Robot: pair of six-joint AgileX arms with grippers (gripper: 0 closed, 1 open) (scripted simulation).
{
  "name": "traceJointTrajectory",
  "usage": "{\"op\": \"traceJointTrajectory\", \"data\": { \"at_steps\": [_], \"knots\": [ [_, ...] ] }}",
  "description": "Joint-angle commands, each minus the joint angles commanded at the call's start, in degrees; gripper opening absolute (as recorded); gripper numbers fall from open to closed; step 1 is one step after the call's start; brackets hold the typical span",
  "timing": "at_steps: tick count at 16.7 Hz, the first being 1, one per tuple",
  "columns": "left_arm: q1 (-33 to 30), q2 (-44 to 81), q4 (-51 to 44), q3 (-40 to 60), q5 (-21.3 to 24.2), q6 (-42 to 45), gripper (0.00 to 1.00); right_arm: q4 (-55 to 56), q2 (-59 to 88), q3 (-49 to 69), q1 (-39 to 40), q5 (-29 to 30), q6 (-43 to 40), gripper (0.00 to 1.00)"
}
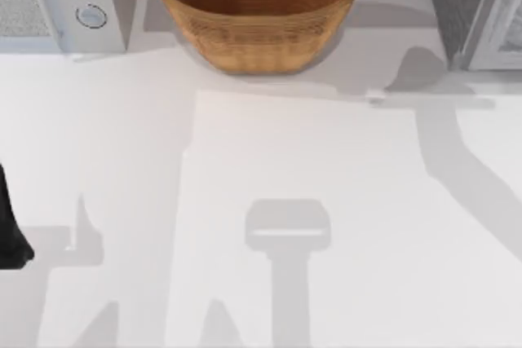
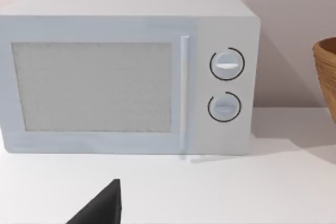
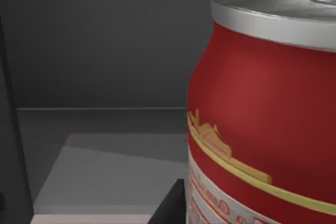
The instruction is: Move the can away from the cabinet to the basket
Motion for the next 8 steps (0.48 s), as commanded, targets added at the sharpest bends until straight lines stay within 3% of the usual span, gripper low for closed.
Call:
{"op": "traceJointTrajectory", "data": {
  "at_steps": [8],
  "knots": [
    [0.0, 0.0, 0.0, 0.0, 0.0, 0.0, 1.0, 14.8, -27.7, -46.7, -15.1, -15.4, -0.5, 0.0]
  ]
}}
